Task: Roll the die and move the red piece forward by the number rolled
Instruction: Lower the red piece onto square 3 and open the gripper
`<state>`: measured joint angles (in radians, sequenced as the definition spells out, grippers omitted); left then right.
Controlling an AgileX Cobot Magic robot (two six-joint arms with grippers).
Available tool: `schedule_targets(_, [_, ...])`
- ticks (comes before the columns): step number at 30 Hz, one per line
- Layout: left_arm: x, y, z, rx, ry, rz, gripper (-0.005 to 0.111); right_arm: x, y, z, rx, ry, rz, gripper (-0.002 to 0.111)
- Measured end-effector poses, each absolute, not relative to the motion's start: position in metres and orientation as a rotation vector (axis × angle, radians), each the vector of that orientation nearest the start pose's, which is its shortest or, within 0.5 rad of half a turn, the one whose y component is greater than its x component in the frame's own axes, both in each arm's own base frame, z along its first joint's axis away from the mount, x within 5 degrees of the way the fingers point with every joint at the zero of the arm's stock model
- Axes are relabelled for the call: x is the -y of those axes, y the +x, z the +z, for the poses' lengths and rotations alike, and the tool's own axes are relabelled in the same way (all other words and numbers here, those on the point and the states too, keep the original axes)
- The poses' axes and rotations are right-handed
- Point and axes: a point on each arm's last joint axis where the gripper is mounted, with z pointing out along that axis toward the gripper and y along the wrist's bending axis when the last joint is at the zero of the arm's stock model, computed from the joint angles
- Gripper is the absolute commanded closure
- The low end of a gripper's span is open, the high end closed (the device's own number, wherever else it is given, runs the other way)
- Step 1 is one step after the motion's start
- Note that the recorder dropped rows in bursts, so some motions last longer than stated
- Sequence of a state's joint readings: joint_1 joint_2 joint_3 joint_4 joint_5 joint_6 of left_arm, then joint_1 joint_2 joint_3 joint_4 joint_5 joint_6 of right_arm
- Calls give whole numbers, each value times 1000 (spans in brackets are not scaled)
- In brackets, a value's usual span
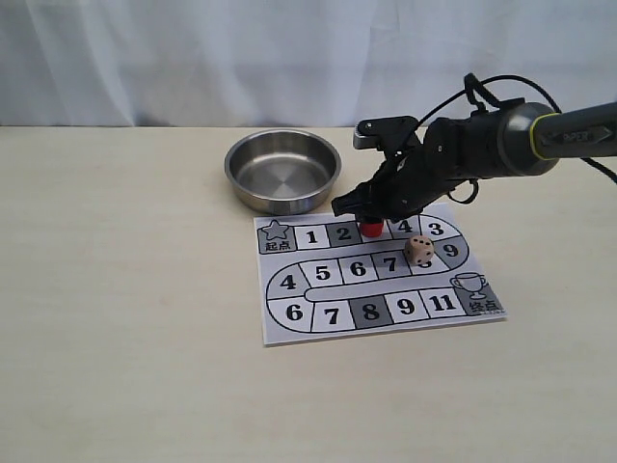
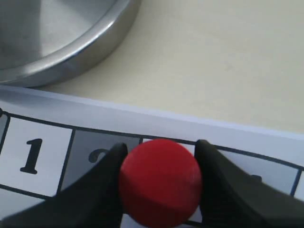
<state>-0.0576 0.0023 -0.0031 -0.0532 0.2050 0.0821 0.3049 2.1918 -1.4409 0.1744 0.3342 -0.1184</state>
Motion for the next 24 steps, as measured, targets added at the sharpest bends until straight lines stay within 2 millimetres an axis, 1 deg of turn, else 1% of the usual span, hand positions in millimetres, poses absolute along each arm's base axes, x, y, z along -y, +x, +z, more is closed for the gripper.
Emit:
schedule_targets(3, [4,56,196,-1686,82,-30,107,-142,434,117,-2551,-353,206,101])
schedule_targets(8, [4,56,196,-1686,82,-30,107,-142,434,117,-2551,-353,206,87])
schedule_targets(14, [4,56,196,-1686,82,-30,107,-142,434,117,-2551,-353,206,73])
schedule_targets(17, [4,56,196,-1686,82,-30,107,-142,434,116,-2546,-352,206,70])
schedule_targets(24, [4,56,196,-1686,82,-30,107,-141,432,121,-2541,-352,206,70])
